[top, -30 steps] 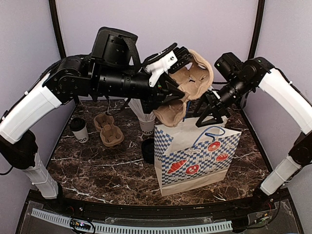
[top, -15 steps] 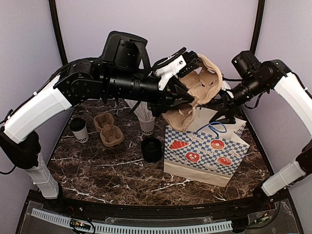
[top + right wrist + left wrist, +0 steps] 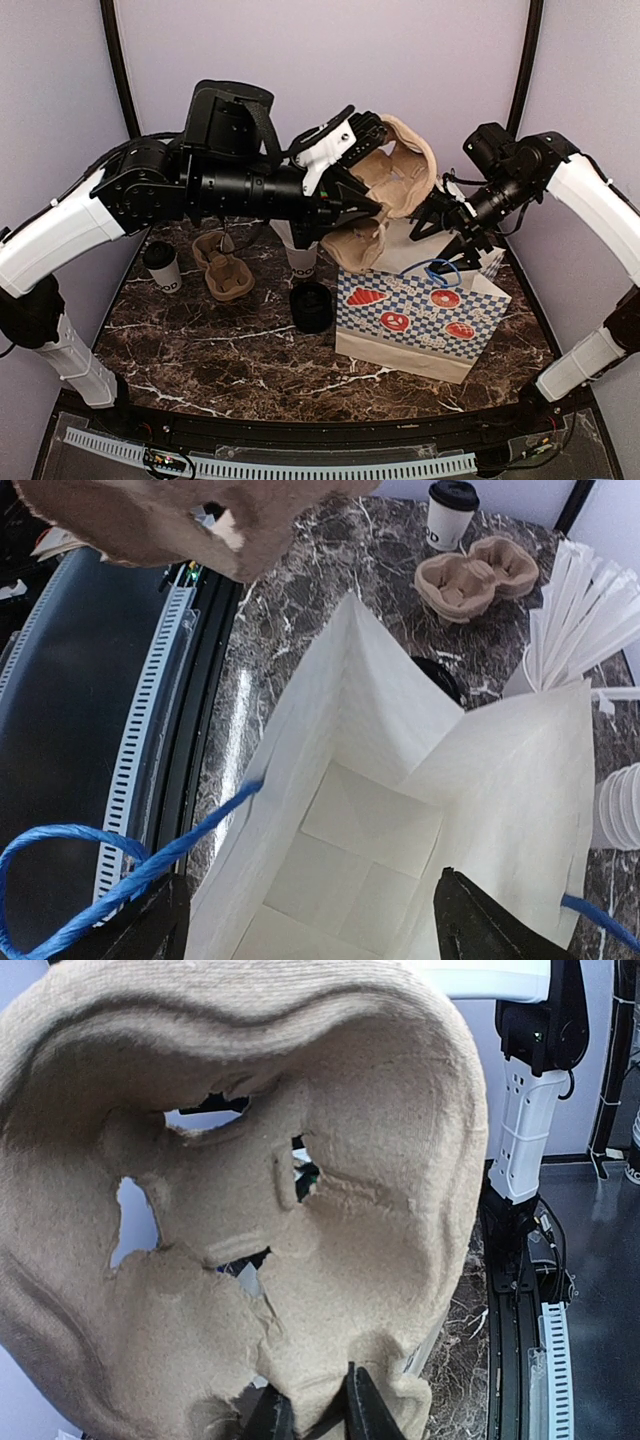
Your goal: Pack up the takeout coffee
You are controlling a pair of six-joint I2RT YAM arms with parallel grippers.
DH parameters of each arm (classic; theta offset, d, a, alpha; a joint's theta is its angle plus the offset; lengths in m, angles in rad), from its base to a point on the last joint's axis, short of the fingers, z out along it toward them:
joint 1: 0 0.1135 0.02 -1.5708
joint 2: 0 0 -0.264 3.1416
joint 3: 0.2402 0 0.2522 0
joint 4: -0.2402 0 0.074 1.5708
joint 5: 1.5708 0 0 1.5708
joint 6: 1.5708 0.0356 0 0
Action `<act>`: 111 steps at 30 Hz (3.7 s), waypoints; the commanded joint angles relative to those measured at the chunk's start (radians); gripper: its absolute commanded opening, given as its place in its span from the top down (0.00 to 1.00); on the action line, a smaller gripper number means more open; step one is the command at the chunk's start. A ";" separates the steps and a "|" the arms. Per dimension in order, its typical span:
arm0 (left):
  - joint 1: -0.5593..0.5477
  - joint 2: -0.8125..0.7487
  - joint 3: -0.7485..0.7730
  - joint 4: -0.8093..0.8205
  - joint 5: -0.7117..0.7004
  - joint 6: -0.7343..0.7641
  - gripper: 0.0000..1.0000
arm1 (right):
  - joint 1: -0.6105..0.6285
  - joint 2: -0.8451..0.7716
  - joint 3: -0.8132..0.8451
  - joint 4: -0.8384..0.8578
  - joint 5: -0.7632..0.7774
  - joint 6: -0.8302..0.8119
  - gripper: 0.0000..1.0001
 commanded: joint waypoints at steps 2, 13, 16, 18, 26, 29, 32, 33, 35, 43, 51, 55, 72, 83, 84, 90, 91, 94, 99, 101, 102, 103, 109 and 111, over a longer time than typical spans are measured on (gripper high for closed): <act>-0.006 -0.104 -0.050 0.084 -0.050 -0.013 0.84 | -0.004 0.047 0.102 -0.037 -0.215 -0.048 0.15; -0.006 -0.152 -0.076 0.103 -0.078 -0.007 0.84 | -0.005 0.095 0.173 -0.032 -0.286 0.048 0.16; -0.006 -0.160 -0.088 0.104 -0.083 -0.008 0.84 | -0.005 0.086 0.142 0.011 -0.129 0.132 0.18; -0.006 -0.164 -0.099 0.105 -0.088 -0.007 0.84 | -0.006 0.065 0.105 0.025 -0.049 0.145 0.19; -0.006 -0.159 -0.134 0.127 -0.097 0.003 0.85 | -0.013 -0.013 0.048 0.119 0.113 0.200 0.20; -0.006 -0.156 -0.134 0.126 -0.090 0.002 0.85 | -0.016 0.005 0.059 0.121 0.130 0.218 0.20; -0.006 -0.155 -0.136 0.125 -0.079 -0.005 0.85 | -0.028 0.040 0.073 0.121 0.126 0.256 0.20; -0.006 -0.155 -0.138 0.124 -0.077 -0.008 0.85 | -0.033 0.055 0.080 0.116 0.124 0.268 0.20; -0.006 -0.156 -0.142 0.122 -0.071 -0.013 0.85 | -0.042 0.085 0.100 0.098 0.113 0.271 0.20; -0.006 -0.171 -0.168 0.129 -0.071 -0.019 0.85 | -0.064 0.123 0.118 0.109 0.094 0.286 0.19; -0.006 -0.172 -0.185 0.142 -0.072 -0.016 0.85 | -0.065 0.165 0.136 -0.025 -0.035 0.157 0.17; -0.006 -0.178 -0.198 0.151 -0.074 -0.015 0.85 | -0.065 0.175 0.136 -0.069 -0.066 0.112 0.16; -0.006 -0.178 -0.218 0.164 -0.080 -0.016 0.85 | -0.168 0.309 0.214 -0.070 -0.257 0.318 0.14; 0.006 -0.179 -0.255 0.147 -0.125 -0.059 0.86 | -0.167 0.252 0.235 -0.069 -0.272 0.347 0.13; 0.012 -0.179 -0.255 0.104 -0.137 -0.080 0.86 | -0.166 0.240 0.245 -0.069 -0.256 0.348 0.13; 0.170 -0.178 -0.298 -0.253 -0.204 -0.370 0.88 | -0.166 0.193 0.230 -0.060 -0.182 0.332 0.13; 0.179 -0.177 -0.339 -0.324 -0.198 -0.405 0.87 | -0.165 0.188 0.223 -0.059 -0.168 0.324 0.13; 0.196 -0.178 -0.451 -0.411 -0.132 -0.535 0.85 | -0.165 0.171 0.206 -0.053 -0.142 0.308 0.13; 0.218 -0.163 -0.645 -0.448 -0.044 -0.657 0.83 | -0.155 0.167 0.219 -0.067 -0.138 0.273 0.13; 0.234 -0.157 -0.706 -0.432 0.003 -0.674 0.83 | -0.146 0.166 0.224 -0.068 -0.138 0.267 0.13; 0.245 -0.149 -0.724 -0.425 0.036 -0.676 0.82 | -0.139 0.165 0.224 -0.067 -0.136 0.264 0.13; 0.251 -0.144 -0.755 -0.405 0.050 -0.678 0.81 | -0.133 0.167 0.224 -0.067 -0.130 0.262 0.13; 0.276 -0.053 -0.791 -0.347 0.145 -0.638 0.50 | -0.084 0.159 0.199 -0.048 -0.094 0.271 0.14; 0.276 -0.025 -0.750 -0.378 0.132 -0.613 0.43 | -0.074 0.151 0.191 -0.044 -0.084 0.275 0.14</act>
